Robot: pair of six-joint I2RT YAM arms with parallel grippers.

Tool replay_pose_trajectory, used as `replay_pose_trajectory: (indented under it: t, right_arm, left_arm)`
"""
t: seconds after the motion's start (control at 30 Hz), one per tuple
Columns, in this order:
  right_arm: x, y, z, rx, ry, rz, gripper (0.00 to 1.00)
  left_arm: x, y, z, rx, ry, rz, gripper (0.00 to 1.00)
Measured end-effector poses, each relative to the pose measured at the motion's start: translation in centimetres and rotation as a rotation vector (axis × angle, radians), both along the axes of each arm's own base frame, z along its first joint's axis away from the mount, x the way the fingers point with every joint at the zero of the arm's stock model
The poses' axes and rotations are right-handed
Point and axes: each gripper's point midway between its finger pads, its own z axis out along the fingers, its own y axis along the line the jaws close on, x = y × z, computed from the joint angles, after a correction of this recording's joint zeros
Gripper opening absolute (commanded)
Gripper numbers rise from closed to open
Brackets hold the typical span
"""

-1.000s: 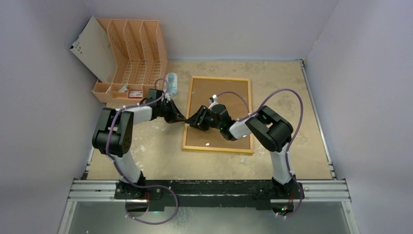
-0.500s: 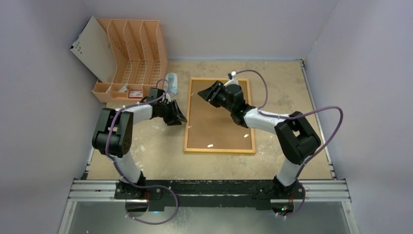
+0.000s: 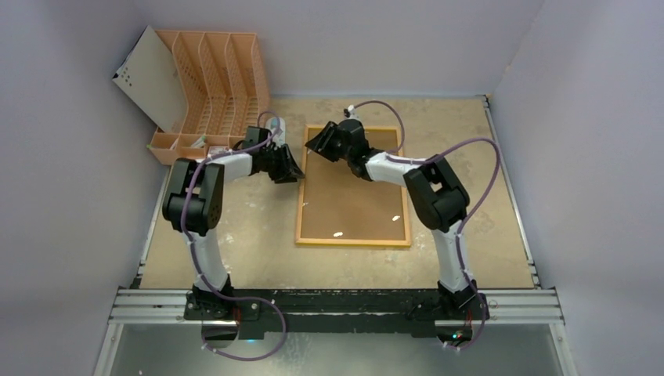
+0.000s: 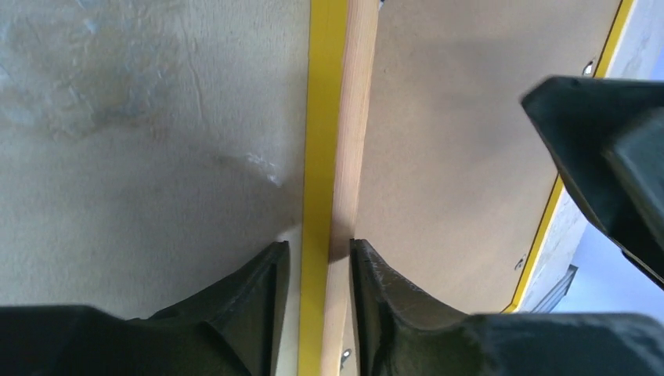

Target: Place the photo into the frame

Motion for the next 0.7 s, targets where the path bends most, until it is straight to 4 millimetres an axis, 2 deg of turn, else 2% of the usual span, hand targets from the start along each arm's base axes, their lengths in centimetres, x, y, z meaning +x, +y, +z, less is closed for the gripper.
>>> replay_pose_trajectory:
  t: [0.2,0.4,0.53,0.7]
  right_arm:
    - [1.3,1.0,-3.1,-0.025,0.043,0.007,0.44]
    - [2.0,1.4,-5.2,-0.044,0.073,0.008,0.44]
    - [2.3,1.8,-6.0,-0.043,0.079,0.012,0.44]
    - [3.0,2.2,-6.0,-0.037,0.068,0.011,0.44]
  left_arm:
    - [0.4,-0.6,-0.2,-0.041,0.014,-0.020,0.20]
    - [0.4,-0.6,-0.2,-0.049,0.017,-0.023,0.17]
    - [0.3,-0.6,-0.2,-0.054,0.015,-0.024,0.15]
    - [0.3,-0.6,-0.2,-0.057,0.016,-0.025,0.14]
